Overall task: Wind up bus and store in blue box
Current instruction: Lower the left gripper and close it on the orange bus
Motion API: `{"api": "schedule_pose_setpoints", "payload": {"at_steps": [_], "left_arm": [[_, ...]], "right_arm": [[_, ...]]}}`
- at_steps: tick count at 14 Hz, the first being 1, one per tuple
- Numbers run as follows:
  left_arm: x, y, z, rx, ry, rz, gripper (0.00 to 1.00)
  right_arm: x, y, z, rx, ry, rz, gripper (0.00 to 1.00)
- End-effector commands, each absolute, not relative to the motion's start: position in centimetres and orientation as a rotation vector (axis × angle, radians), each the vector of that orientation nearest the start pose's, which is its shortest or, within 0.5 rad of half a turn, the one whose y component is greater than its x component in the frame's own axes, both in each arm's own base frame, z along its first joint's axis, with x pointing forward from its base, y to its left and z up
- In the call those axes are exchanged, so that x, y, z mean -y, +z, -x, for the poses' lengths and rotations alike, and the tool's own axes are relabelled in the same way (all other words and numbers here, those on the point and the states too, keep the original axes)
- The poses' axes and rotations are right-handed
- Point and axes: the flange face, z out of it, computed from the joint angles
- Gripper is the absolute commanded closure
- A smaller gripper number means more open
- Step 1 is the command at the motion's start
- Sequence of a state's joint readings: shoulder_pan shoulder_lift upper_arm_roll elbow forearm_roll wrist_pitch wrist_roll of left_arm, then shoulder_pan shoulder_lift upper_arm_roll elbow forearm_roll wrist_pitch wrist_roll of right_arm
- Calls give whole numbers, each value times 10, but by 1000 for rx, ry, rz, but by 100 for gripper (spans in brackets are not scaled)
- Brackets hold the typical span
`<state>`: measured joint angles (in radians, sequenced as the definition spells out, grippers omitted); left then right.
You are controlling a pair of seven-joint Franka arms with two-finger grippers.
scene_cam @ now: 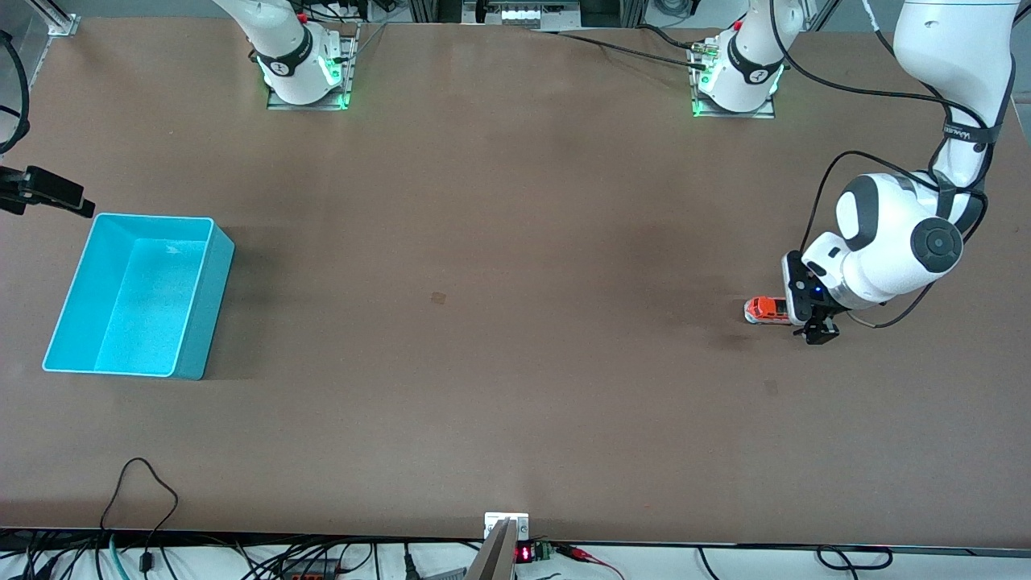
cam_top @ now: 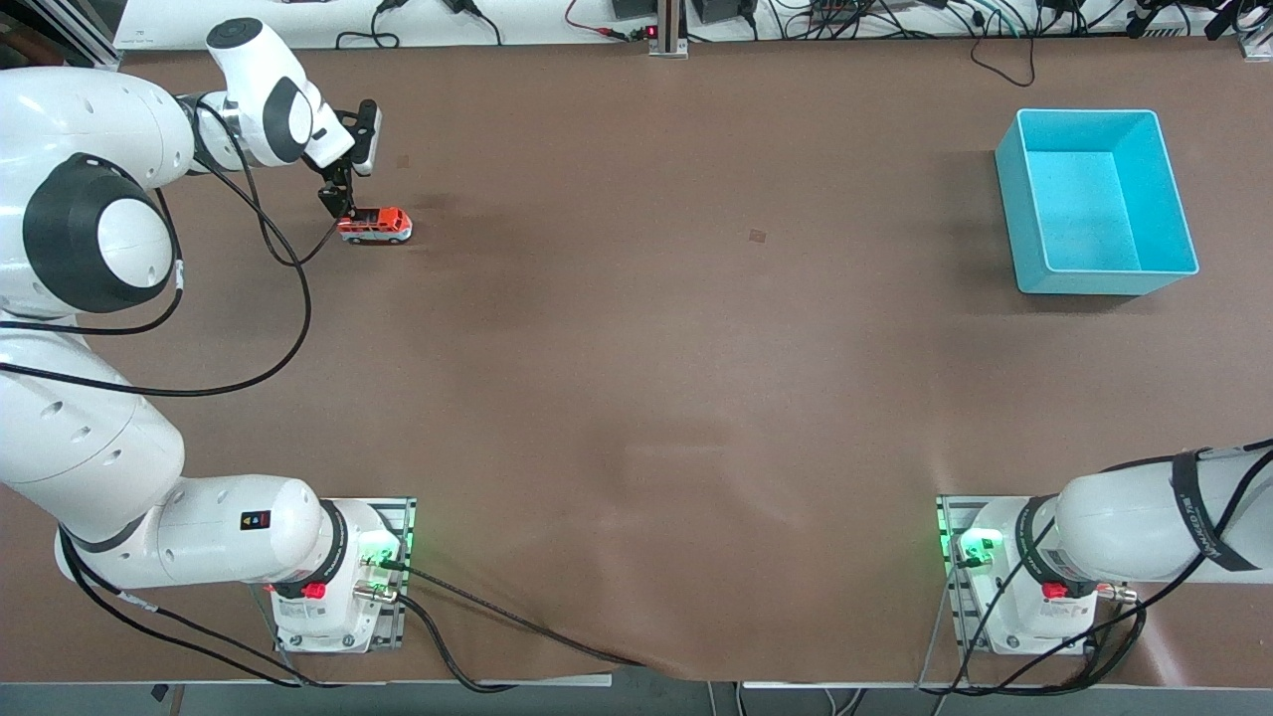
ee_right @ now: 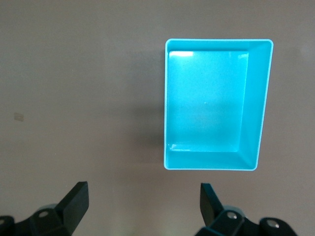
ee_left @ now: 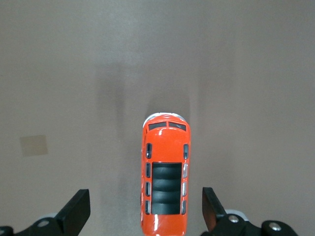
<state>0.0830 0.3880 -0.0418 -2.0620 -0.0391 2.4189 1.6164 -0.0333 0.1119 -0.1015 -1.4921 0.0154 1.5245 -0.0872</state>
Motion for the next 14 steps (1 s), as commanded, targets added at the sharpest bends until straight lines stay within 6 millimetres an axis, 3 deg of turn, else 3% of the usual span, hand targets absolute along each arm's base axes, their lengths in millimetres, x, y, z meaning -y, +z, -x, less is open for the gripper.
{"api": "schedule_pose_setpoints", "payload": {"at_steps": [1,8,14], "left_arm": [[-27,241,-581,-2249,-12,2252,0],[-33,215,-577,-2243,11,2286,0],[-34,204,-577,-2239,-11,2267,0]], "right_arm": [[72,597,-577,-90,113,3115,0],[72,597,-577,-88,113,3115,0],[72,597,-577,-88,113,3115,0]]}}
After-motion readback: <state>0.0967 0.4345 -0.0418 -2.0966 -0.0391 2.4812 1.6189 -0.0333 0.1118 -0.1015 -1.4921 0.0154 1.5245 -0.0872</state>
